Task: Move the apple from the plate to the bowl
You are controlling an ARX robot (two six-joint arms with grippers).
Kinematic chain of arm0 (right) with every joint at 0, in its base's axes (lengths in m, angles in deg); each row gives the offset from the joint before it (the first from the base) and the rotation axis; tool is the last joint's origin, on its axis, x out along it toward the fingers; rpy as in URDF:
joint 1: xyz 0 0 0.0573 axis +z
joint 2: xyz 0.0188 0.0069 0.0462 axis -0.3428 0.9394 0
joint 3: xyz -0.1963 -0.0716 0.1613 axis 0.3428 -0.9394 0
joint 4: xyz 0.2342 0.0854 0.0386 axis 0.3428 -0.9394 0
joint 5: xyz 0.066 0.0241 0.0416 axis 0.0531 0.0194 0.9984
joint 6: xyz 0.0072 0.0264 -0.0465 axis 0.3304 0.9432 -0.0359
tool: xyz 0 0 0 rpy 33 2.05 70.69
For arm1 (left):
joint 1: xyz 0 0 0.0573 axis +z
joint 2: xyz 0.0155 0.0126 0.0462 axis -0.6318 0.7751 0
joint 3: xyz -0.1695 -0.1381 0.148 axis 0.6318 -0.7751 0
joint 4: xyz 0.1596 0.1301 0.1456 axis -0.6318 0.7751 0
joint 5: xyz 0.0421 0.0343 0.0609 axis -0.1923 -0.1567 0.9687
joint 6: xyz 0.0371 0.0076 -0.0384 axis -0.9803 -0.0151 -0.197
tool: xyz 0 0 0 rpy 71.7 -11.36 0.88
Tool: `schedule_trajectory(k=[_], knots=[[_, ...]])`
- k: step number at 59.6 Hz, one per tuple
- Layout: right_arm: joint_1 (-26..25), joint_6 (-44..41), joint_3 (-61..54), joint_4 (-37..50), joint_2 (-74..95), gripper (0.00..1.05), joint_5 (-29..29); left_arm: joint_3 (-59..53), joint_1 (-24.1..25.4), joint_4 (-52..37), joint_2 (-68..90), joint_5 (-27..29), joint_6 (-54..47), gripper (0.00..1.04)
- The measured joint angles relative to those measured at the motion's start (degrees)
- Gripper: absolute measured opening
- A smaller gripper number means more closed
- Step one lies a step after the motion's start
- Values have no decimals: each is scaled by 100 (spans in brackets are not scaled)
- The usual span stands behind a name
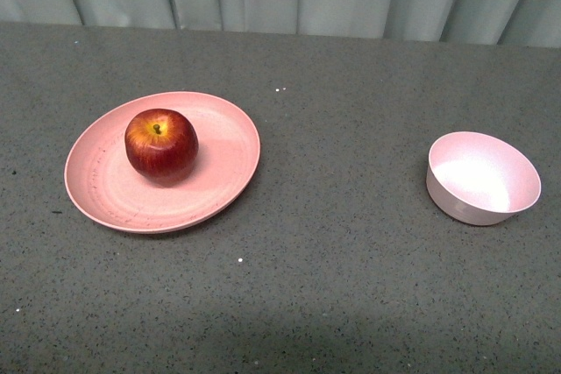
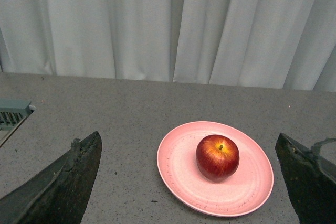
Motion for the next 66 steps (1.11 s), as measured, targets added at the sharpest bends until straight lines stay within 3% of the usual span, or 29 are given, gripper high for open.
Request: schedule_trajectory(k=[19, 21, 25, 27, 36, 43, 50, 66], knots=[[0, 0, 0, 0, 0, 95, 0, 0, 0, 0, 0, 0, 0, 98], [50, -48, 0, 15, 20, 95, -164, 0, 0, 0, 0, 0, 0, 98], [306, -391, 37, 120, 350, 95, -1202, 0, -2, 0, 0, 9, 0, 98], [321, -560, 85, 323, 706, 95, -1360, 0, -2, 0, 0, 7, -2, 98], [-9, -629, 573, 1390, 2905, 95, -293, 0, 0, 0, 0, -2, 0, 98], [-90, -804, 1213, 1980, 4883, 95, 223, 0, 0, 0, 0, 2, 0, 98], [2, -1126, 2094, 1703, 6985, 95, 595, 0, 0, 0, 0, 0, 0, 98], [407, -1753, 3578, 798, 9243, 95, 778, 0, 0, 0, 0, 0, 0, 98]])
